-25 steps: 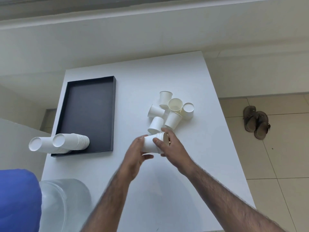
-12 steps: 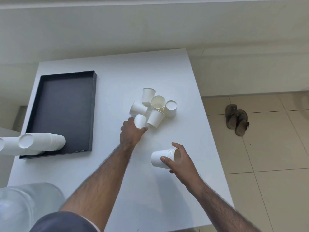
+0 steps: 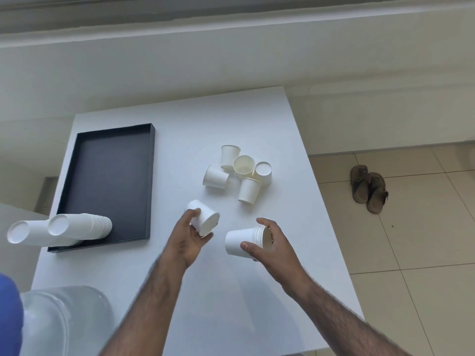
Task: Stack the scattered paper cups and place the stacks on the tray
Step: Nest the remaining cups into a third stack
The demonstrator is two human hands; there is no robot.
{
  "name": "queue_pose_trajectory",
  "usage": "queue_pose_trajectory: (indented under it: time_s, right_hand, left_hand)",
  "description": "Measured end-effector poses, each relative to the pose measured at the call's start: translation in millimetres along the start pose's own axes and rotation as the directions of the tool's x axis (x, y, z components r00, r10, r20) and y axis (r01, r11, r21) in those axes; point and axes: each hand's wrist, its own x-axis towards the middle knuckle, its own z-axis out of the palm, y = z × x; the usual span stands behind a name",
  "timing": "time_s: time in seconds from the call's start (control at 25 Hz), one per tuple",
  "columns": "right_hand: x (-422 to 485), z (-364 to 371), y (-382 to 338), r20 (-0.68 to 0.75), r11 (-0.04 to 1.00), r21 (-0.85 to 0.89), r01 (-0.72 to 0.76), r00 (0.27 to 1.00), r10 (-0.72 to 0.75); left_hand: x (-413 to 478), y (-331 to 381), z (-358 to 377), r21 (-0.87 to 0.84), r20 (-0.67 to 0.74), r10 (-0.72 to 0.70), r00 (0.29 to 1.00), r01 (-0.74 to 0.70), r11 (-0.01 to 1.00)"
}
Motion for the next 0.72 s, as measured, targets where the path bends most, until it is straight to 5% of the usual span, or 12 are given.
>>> queue_pose_trajectory:
  time_s: [0.12,0.32,0.56,0.72]
  right_hand:
    - [-4.2,21.5,-14.3,-0.058,0.996,0.037,0.083,0.995,-0.081]
    - [-1.8,43.4,-28.7,-0.098,0.987,0.084,0.137,0.987,-0.129]
    - [2.1,41.3,-18.5,-0.031,0.996,0.023,0.082,0.996,-0.081]
    - [12.8,28.6,-12.8,0.119,0.995,-0.101,-0.025,0.992,0.037]
  left_hand:
    - [-26.7,-2.4,7.6,-0.208,0.107,0.025,0.994,-0.002,0.978]
    - [-57.9,-10.4,20.4,-0.169,0.209,0.003,0.978,0.033,0.985]
    - [-63.1,-25.6,16.1,0.293,0.216,-0.044,0.975,-0.022,0.956]
    - [-55.2,-7.4,-6.5,0.687,0.415,-0.148,0.898,-0.203,0.698]
